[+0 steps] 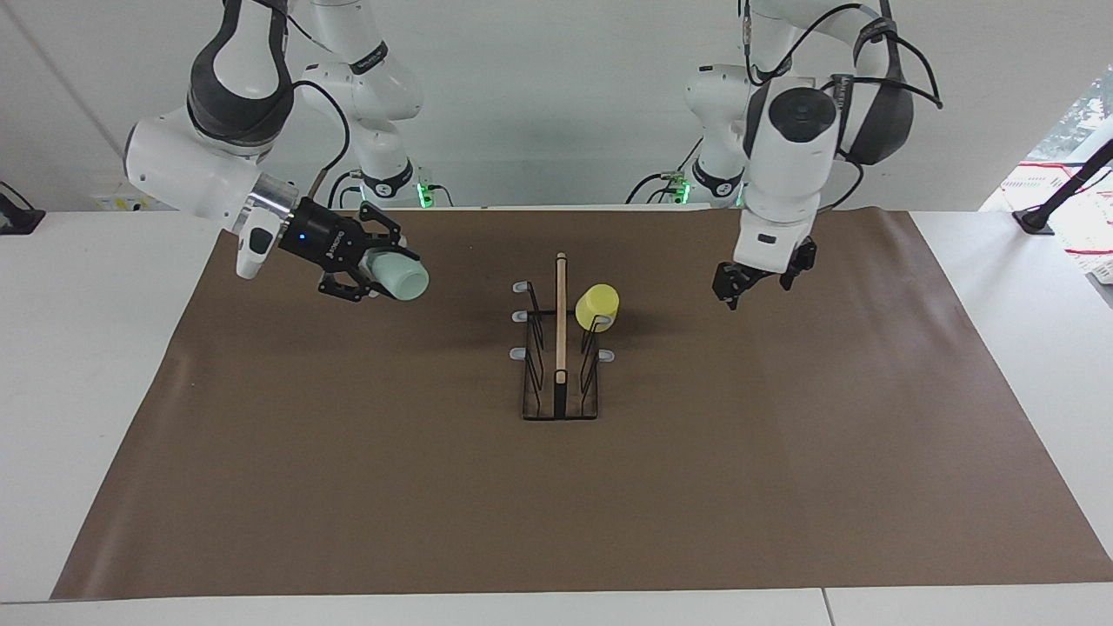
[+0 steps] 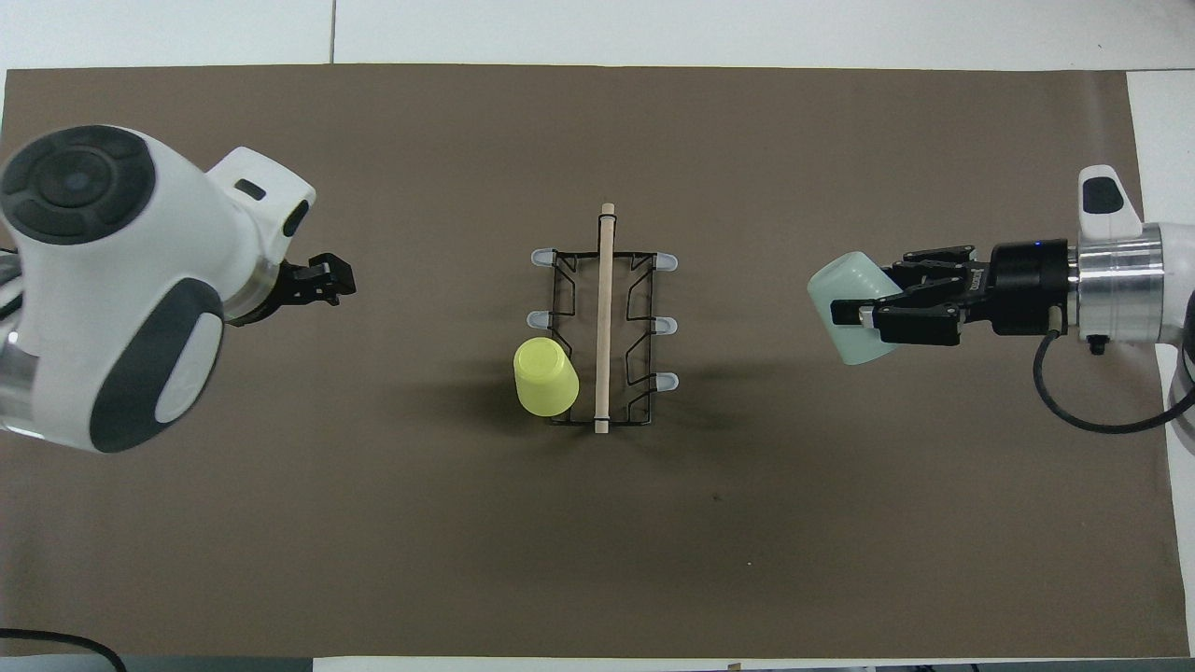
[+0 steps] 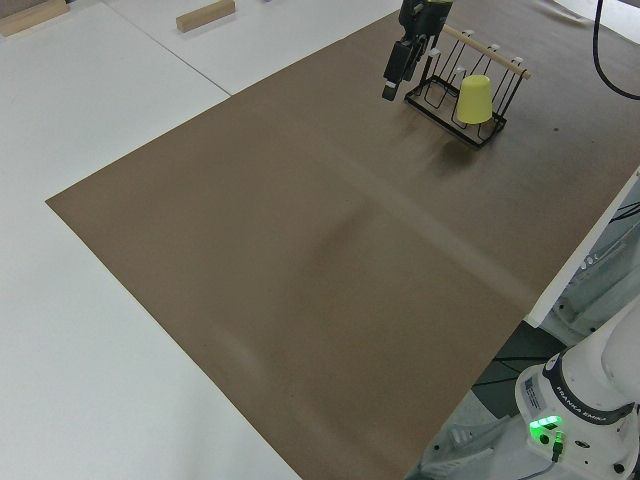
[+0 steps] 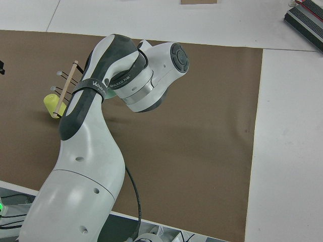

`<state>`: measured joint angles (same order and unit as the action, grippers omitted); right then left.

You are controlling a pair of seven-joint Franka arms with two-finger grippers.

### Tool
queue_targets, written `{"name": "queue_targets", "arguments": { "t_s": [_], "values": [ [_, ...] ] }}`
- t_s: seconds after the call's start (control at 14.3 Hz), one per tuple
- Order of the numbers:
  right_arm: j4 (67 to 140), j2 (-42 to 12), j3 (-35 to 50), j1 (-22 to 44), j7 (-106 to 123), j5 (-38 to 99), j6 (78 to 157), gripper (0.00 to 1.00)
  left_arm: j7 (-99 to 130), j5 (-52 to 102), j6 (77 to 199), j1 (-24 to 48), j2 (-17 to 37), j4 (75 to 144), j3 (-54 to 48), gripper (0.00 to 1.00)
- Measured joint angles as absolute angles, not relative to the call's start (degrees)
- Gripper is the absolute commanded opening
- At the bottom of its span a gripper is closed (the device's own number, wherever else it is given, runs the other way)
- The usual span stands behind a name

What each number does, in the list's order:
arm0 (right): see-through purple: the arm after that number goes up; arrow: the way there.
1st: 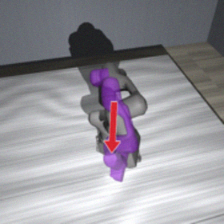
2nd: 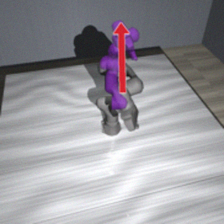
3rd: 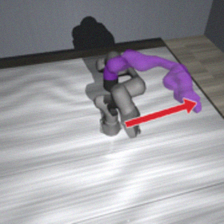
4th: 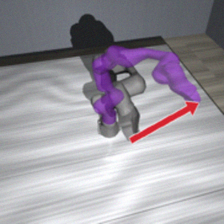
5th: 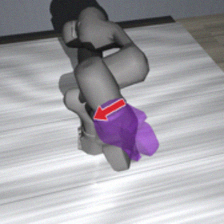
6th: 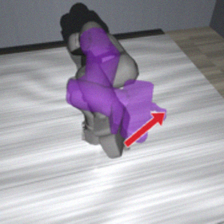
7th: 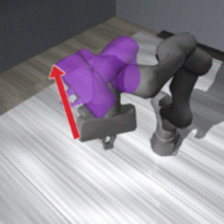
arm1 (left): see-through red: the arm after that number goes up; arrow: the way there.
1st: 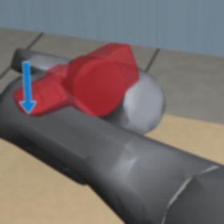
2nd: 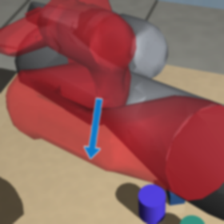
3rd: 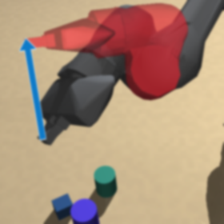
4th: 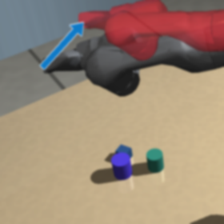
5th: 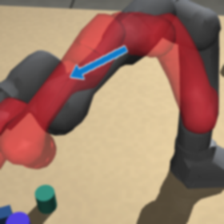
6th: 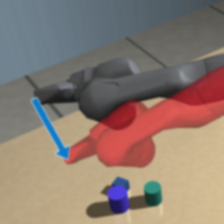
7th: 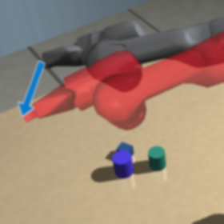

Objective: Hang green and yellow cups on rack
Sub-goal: 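Move the green cup with the right gripper onto a rack peg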

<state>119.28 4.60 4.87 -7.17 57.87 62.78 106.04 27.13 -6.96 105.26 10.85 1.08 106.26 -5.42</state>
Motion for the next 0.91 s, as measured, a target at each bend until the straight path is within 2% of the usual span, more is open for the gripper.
{"name": "queue_targets", "arguments": {
  "t_s": [0.21, 0.56, 0.91],
  "values": [
    [125.68, 7.34, 4.87, -4.16, 66.33, 80.46, 108.75, 0.00, 15.33, -2.58, 105.68, 3.56, -0.63, 106.14, -5.24, 1.00],
    [138.50, 10.66, 5.10, 9.35, 90.49, 109.95, 119.80, 0.00, 4.81, 0.75, 101.73, -3.16, -3.06, 100.76, -4.96, 1.00],
    [143.03, 10.62, 5.04, 11.45, 102.43, 115.78, 121.02, 0.00, 2.01, 0.95, 90.25, -3.40, -1.93, 90.59, -5.36, 1.00]
  ]
}}
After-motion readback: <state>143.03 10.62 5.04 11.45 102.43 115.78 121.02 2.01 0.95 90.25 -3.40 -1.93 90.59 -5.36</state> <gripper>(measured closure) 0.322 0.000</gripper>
